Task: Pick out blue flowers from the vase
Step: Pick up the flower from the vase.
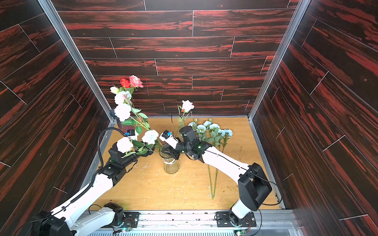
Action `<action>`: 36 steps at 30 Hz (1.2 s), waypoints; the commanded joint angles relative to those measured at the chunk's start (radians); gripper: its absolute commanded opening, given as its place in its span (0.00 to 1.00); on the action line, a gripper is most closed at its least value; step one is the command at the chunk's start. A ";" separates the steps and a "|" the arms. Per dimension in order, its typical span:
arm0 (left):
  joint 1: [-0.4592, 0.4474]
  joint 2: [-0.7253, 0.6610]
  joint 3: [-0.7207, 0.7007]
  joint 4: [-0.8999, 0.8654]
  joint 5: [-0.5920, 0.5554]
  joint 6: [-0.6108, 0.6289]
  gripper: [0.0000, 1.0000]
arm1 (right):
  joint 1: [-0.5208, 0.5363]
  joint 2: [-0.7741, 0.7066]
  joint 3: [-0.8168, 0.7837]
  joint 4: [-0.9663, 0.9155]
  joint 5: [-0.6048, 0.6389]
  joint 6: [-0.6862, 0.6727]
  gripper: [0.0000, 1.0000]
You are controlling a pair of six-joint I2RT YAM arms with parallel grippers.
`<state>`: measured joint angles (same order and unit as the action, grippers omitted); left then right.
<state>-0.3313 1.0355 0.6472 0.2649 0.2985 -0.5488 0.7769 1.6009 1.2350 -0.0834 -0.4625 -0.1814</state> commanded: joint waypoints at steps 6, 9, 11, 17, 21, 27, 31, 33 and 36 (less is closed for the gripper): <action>-0.007 0.029 0.048 -0.021 -0.002 -0.006 0.84 | 0.000 0.032 0.043 -0.049 -0.010 -0.022 0.25; -0.009 0.034 0.055 -0.019 -0.002 -0.005 0.84 | 0.001 0.051 0.060 -0.050 -0.017 -0.017 0.25; -0.008 0.037 0.057 -0.019 0.000 -0.003 0.84 | 0.002 0.064 0.068 -0.046 -0.021 -0.013 0.25; -0.012 0.044 0.053 -0.015 -0.004 0.003 0.84 | 0.002 0.077 0.075 -0.032 -0.027 -0.001 0.17; -0.013 0.041 0.047 -0.018 -0.010 0.013 0.84 | 0.003 0.061 0.064 -0.015 -0.034 0.005 0.07; -0.013 0.009 0.014 -0.064 -0.065 0.069 0.84 | 0.003 0.019 0.048 0.018 -0.034 0.018 0.00; -0.014 -0.045 -0.031 -0.109 -0.145 0.130 0.84 | 0.003 -0.012 0.045 0.029 -0.033 0.029 0.00; -0.013 -0.064 -0.049 -0.119 -0.167 0.153 0.84 | 0.002 -0.024 0.042 0.037 -0.030 0.035 0.00; -0.013 -0.078 -0.078 -0.105 -0.186 0.174 0.84 | 0.004 -0.036 0.045 0.040 -0.024 0.043 0.00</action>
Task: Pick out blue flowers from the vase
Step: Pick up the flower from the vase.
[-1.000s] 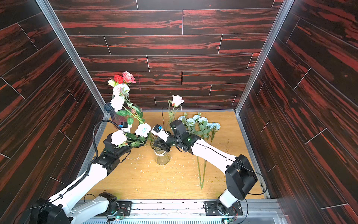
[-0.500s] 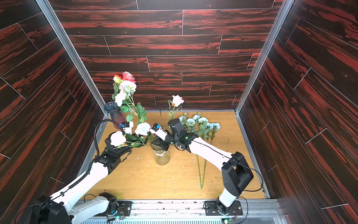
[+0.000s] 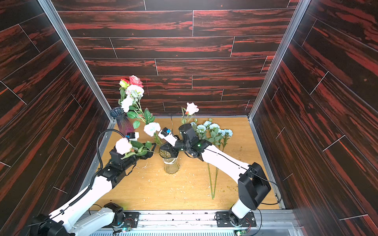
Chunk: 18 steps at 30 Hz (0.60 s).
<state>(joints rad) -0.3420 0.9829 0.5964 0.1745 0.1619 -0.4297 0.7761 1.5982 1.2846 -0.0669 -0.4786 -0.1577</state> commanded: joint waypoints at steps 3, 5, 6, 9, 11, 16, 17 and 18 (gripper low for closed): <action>-0.003 -0.023 -0.071 0.035 -0.070 0.062 0.84 | 0.004 -0.045 -0.009 0.028 -0.002 0.024 0.00; -0.002 -0.007 -0.099 0.076 -0.082 0.062 0.84 | 0.003 -0.050 -0.014 0.031 0.002 0.029 0.00; -0.003 0.006 -0.109 0.091 -0.087 0.064 0.84 | 0.004 -0.053 -0.017 0.035 0.003 0.032 0.00; -0.003 0.057 -0.138 0.144 -0.109 0.074 0.84 | 0.003 -0.063 -0.027 0.045 0.009 0.037 0.00; -0.003 0.095 -0.165 0.201 -0.128 0.065 0.84 | 0.003 -0.068 -0.025 0.047 0.009 0.042 0.00; -0.002 0.096 -0.169 0.204 -0.130 0.062 0.84 | 0.004 -0.070 -0.007 0.045 -0.015 0.073 0.00; -0.003 0.093 -0.170 0.203 -0.131 0.061 0.84 | 0.004 -0.071 -0.004 0.045 -0.020 0.077 0.00; -0.002 0.092 -0.170 0.202 -0.130 0.062 0.84 | 0.004 -0.075 -0.001 0.045 -0.021 0.083 0.00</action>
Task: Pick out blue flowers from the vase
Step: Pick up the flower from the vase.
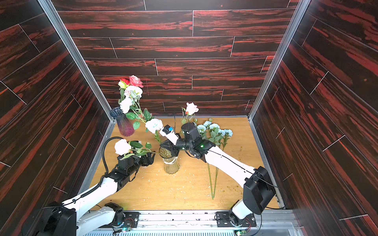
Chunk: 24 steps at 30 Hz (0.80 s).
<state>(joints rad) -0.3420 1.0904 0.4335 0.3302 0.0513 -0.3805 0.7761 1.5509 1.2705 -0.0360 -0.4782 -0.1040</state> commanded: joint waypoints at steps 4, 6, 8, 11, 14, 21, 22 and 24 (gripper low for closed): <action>-0.003 -0.005 -0.001 0.045 -0.018 0.014 0.84 | 0.004 -0.055 0.032 -0.002 -0.011 0.039 0.00; -0.003 0.003 0.003 0.044 -0.018 0.012 0.84 | 0.003 -0.071 0.051 -0.019 -0.006 0.040 0.00; -0.003 0.011 0.007 0.041 -0.016 0.012 0.84 | 0.003 -0.084 0.073 -0.031 0.000 0.044 0.00; -0.003 0.019 0.013 0.039 -0.016 0.012 0.84 | 0.004 -0.103 0.115 -0.047 0.009 0.057 0.00; -0.003 0.024 0.017 0.035 -0.019 0.011 0.84 | 0.004 -0.115 0.160 -0.058 0.006 0.069 0.00; -0.003 0.041 0.029 0.026 -0.018 0.011 0.84 | 0.003 -0.160 0.271 -0.119 0.028 0.069 0.00; -0.002 0.043 0.031 0.026 -0.018 0.011 0.84 | 0.004 -0.168 0.288 -0.131 0.034 0.066 0.00; -0.002 0.048 0.034 0.023 -0.016 0.012 0.84 | 0.003 -0.183 0.327 -0.161 0.043 0.062 0.00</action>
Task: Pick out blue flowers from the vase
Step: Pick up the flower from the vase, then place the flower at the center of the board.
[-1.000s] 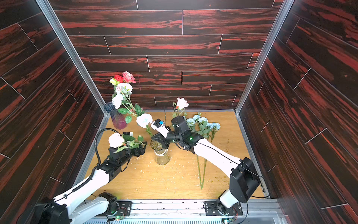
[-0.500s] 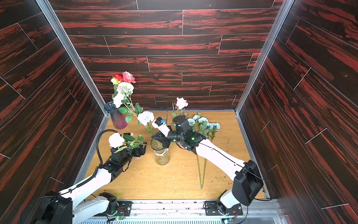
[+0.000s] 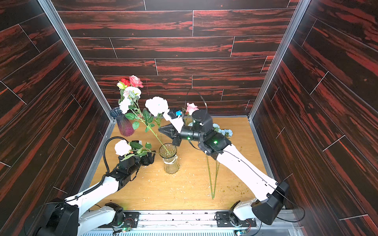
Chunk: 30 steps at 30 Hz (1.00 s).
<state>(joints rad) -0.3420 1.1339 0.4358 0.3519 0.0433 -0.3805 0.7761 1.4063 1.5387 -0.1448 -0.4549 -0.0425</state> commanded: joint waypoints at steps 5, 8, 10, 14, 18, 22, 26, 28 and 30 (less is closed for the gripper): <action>-0.003 0.008 0.035 -0.001 -0.007 0.012 0.84 | 0.004 -0.058 0.161 -0.146 0.031 -0.001 0.00; -0.003 0.009 0.037 -0.001 -0.006 0.012 0.84 | 0.003 -0.065 0.210 -0.204 0.038 0.007 0.00; -0.003 0.010 0.038 -0.002 -0.005 0.012 0.84 | 0.002 -0.080 0.224 -0.226 0.044 0.017 0.00; -0.002 0.012 0.040 -0.004 -0.005 0.012 0.84 | 0.002 -0.122 0.225 -0.272 0.081 0.040 0.00; -0.003 0.009 0.038 -0.004 -0.005 0.012 0.84 | 0.001 -0.188 0.166 -0.318 0.173 0.056 0.00; -0.003 0.006 0.035 -0.002 -0.005 0.011 0.84 | -0.005 -0.308 0.005 -0.307 0.300 0.090 0.00; -0.003 0.009 0.036 -0.002 -0.005 0.012 0.84 | -0.023 -0.435 -0.166 -0.306 0.499 0.128 0.00; -0.003 0.010 0.038 -0.004 -0.007 0.011 0.84 | -0.058 -0.497 -0.238 -0.308 0.547 0.161 0.00; -0.003 0.013 0.040 -0.005 -0.006 0.011 0.84 | -0.109 -0.551 -0.293 -0.318 0.564 0.189 0.00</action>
<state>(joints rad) -0.3420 1.1446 0.4473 0.3511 0.0437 -0.3805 0.7128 0.9077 1.2984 -0.4530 -0.0093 0.0860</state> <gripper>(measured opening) 0.842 0.047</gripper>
